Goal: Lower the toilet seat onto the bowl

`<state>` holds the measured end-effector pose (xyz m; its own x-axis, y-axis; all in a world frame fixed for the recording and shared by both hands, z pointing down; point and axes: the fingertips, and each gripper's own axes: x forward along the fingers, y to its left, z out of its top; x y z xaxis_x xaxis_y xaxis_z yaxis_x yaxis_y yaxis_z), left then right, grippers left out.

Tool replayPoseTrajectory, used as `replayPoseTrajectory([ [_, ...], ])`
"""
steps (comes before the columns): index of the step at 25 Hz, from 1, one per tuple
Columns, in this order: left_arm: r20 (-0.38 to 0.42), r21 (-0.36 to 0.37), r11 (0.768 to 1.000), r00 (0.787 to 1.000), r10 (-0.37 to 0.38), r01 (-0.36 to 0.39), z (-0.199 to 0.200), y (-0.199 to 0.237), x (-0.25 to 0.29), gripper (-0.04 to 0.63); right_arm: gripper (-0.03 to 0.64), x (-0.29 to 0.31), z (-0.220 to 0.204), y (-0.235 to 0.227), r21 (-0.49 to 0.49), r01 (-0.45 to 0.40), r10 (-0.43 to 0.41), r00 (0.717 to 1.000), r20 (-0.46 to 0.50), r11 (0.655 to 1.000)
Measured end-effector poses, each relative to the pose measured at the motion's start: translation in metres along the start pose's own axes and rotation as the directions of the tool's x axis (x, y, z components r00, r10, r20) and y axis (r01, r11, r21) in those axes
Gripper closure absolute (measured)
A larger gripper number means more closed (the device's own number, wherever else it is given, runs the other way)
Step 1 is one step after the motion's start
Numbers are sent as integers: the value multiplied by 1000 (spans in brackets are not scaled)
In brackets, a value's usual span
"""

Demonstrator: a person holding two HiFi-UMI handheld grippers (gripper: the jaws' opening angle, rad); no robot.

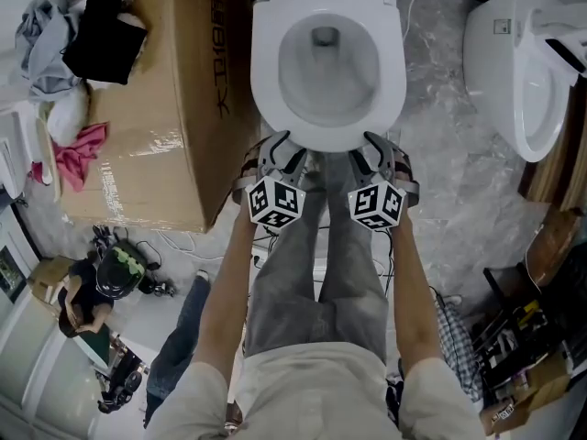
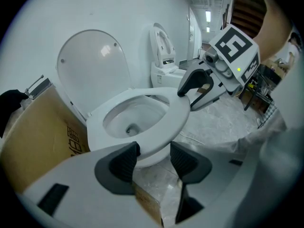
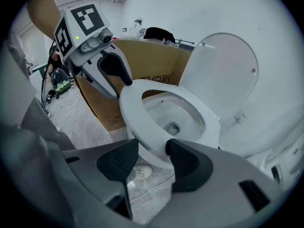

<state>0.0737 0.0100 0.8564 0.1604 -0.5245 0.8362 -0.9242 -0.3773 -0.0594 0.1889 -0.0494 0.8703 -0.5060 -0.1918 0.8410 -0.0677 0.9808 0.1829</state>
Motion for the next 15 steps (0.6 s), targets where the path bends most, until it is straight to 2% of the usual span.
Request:
replayPoseTrajectory([
  [15, -62, 19, 999, 998, -26, 27, -29, -12, 34, 360, 387, 36, -29, 16, -84, -29, 24, 998, -60, 996],
])
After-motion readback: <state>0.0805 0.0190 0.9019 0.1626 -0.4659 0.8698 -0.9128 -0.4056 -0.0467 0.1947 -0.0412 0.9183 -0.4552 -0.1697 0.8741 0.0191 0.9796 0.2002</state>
